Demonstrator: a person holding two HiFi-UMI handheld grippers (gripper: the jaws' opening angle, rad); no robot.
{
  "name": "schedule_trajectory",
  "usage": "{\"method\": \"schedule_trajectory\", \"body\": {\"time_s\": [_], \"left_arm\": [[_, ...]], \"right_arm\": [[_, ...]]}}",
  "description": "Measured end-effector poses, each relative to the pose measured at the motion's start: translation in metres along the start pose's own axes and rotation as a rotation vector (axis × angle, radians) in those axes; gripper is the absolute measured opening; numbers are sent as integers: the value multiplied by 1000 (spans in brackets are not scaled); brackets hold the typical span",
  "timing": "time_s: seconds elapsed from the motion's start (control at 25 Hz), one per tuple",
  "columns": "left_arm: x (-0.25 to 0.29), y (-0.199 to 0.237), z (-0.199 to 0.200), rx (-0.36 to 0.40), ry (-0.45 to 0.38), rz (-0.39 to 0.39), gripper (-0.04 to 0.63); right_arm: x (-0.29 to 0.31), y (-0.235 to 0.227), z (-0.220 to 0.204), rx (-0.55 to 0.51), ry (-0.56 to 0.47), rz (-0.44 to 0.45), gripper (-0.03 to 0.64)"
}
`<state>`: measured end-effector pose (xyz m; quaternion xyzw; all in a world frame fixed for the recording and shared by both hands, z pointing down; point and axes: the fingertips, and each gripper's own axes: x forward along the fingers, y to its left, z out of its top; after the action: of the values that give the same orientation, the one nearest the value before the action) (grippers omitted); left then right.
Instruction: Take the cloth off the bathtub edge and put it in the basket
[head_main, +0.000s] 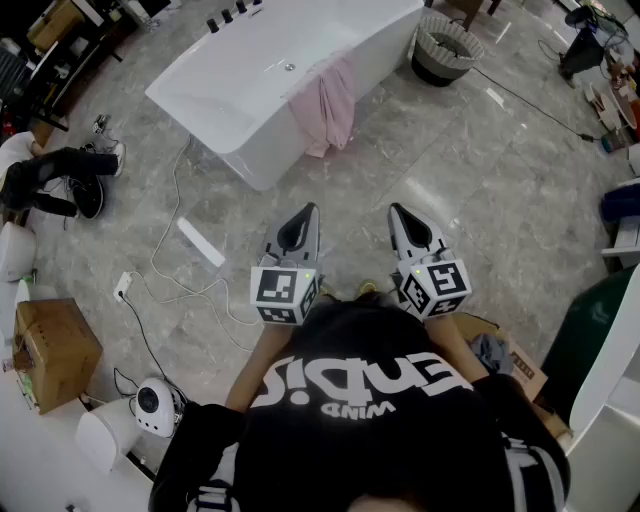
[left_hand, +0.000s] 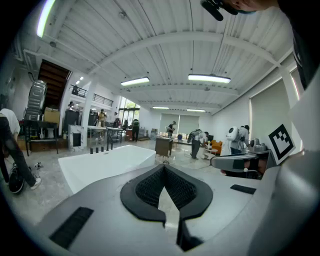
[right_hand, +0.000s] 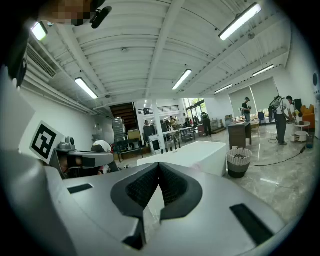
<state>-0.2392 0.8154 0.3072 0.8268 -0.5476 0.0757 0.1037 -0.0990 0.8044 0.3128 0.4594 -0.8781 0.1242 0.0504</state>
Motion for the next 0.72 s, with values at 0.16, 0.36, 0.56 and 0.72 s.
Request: {"method": "schedule_trajectory", "body": {"time_s": [0.16,0.36,0.56,0.72], "left_arm": [[-5,6,-1,-3,12,3,12],[-10,22,-2,5,16,3,12],[-10,36,-12,21,13,-27,12],[-5,41,-18,21,19,-49,12]], "right_arm": [[1,7,1,-1,1,-3,11],[8,17,-2,2,-3,-8,12],[11,26,-12,5,-15,-42,12],[12,26,-19,16,-11,-71,12]]}}
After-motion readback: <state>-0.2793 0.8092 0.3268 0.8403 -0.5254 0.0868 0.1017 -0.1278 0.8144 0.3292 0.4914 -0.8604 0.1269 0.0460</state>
